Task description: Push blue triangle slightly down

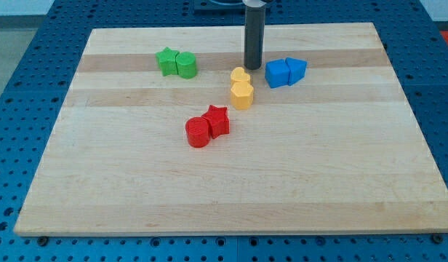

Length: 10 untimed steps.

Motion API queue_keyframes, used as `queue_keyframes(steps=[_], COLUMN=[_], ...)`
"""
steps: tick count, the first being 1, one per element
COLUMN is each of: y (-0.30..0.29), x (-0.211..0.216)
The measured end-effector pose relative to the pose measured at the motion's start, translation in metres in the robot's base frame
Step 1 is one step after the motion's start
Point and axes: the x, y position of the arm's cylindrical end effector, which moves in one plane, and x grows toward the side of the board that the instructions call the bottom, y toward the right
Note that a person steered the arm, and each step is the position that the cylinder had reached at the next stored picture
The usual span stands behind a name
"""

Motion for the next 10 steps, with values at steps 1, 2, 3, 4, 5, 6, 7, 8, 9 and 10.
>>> queue_keyframes(steps=[1, 2, 3, 4, 5, 6, 7, 8, 9, 10], y=[0.02, 0.046, 0.064, 0.07, 0.072, 0.072, 0.072, 0.081, 0.105, 0.113], x=[-0.008, -0.008, -0.008, -0.008, -0.002, 0.011, 0.018, 0.018, 0.018, 0.02])
